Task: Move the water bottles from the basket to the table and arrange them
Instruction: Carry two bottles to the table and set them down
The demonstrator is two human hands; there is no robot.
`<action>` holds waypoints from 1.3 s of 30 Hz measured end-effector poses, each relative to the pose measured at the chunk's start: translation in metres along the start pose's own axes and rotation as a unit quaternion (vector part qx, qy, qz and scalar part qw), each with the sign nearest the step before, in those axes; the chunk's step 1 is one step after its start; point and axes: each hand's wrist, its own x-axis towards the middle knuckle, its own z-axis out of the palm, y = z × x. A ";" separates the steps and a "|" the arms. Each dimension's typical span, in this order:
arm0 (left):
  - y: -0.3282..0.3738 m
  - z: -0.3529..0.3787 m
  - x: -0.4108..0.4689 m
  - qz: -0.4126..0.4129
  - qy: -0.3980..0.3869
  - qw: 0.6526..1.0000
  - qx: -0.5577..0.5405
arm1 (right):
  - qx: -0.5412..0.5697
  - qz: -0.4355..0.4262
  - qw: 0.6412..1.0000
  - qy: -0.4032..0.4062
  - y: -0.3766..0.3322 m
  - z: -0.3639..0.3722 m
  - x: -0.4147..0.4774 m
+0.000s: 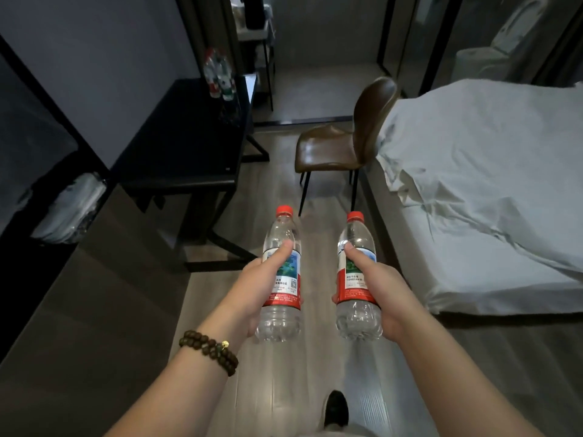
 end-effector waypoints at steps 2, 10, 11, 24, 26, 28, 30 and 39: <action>0.029 0.006 0.031 0.001 0.008 1.000 -0.005 | -0.014 0.004 1.000 -0.009 -0.034 0.009 0.037; 0.118 0.006 0.171 -0.015 0.030 0.999 -0.024 | -0.042 -0.001 0.999 -0.029 -0.133 0.061 0.178; 0.129 0.005 0.192 -0.015 0.030 0.999 -0.022 | -0.045 -0.004 0.999 -0.029 -0.144 0.068 0.197; 0.320 -0.003 0.426 -0.024 0.011 0.999 -0.020 | -0.036 -0.028 0.999 -0.012 -0.300 0.160 0.405; 0.342 -0.001 0.456 -0.028 0.011 0.999 -0.017 | -0.047 -0.027 0.998 -0.023 -0.321 0.168 0.432; 0.362 0.002 0.490 -0.032 0.018 0.999 -0.021 | -0.060 -0.030 0.997 -0.039 -0.344 0.178 0.462; 0.380 0.004 0.526 -0.037 0.027 0.999 -0.024 | -0.066 -0.037 0.995 -0.058 -0.366 0.186 0.498; 0.481 0.013 0.650 -0.040 0.113 0.991 -0.058 | -0.115 -0.061 0.981 -0.147 -0.485 0.244 0.660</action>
